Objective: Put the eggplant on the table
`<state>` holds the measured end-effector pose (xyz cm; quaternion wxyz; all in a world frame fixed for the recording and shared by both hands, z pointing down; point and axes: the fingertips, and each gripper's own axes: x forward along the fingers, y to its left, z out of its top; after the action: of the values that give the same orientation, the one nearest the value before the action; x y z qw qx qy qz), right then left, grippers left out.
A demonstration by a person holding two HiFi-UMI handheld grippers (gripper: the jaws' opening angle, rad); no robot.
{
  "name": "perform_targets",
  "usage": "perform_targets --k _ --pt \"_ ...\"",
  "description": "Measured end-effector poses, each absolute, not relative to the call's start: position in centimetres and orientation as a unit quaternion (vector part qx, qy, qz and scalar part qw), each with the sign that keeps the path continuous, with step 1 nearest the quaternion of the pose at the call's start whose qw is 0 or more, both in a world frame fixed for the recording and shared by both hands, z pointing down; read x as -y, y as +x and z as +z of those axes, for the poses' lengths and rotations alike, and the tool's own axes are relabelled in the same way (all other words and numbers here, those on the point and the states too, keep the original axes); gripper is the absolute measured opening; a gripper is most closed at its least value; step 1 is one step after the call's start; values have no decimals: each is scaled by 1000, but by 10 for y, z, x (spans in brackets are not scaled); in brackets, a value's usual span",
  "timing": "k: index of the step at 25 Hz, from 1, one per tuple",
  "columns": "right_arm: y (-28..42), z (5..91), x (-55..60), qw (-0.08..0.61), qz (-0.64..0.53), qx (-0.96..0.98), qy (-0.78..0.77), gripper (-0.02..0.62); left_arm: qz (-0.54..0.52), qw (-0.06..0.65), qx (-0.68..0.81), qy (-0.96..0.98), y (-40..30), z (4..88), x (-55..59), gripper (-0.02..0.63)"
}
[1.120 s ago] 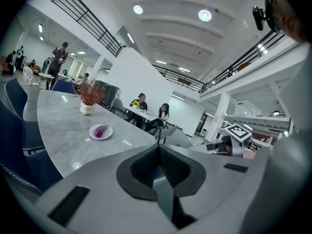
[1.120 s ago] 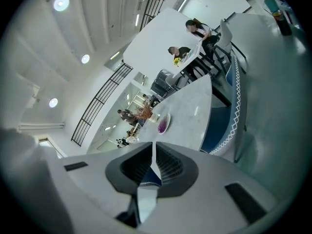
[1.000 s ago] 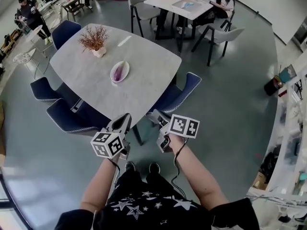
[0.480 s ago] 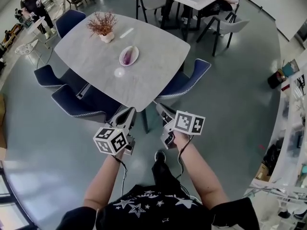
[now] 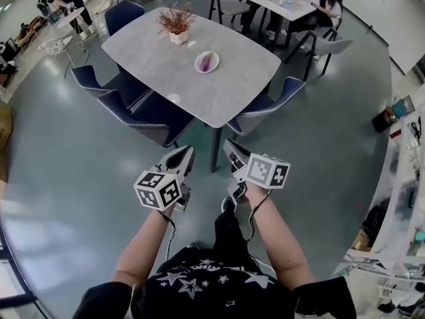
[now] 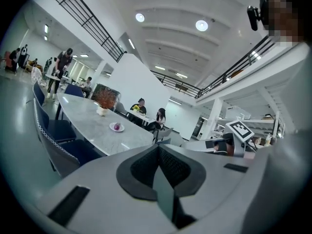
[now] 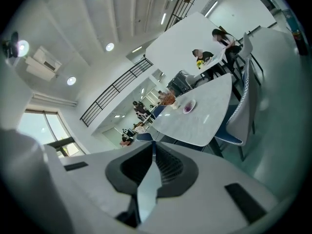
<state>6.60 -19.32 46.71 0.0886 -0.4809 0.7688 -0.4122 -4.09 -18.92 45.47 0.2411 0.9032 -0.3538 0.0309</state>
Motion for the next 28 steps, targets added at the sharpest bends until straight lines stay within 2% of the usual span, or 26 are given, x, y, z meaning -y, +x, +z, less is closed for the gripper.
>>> perform_targets --k 9,19,28 --pt "3 432 110 88 -371 -780 -495 26 6 217 341 915 -102 418 113 8" --pt "-42 414 35 67 -331 -786 -518 25 -14 190 310 931 -126 391 45 8" --pt "-55 403 10 45 -292 -786 -543 25 -16 178 304 936 -141 390 23 8"
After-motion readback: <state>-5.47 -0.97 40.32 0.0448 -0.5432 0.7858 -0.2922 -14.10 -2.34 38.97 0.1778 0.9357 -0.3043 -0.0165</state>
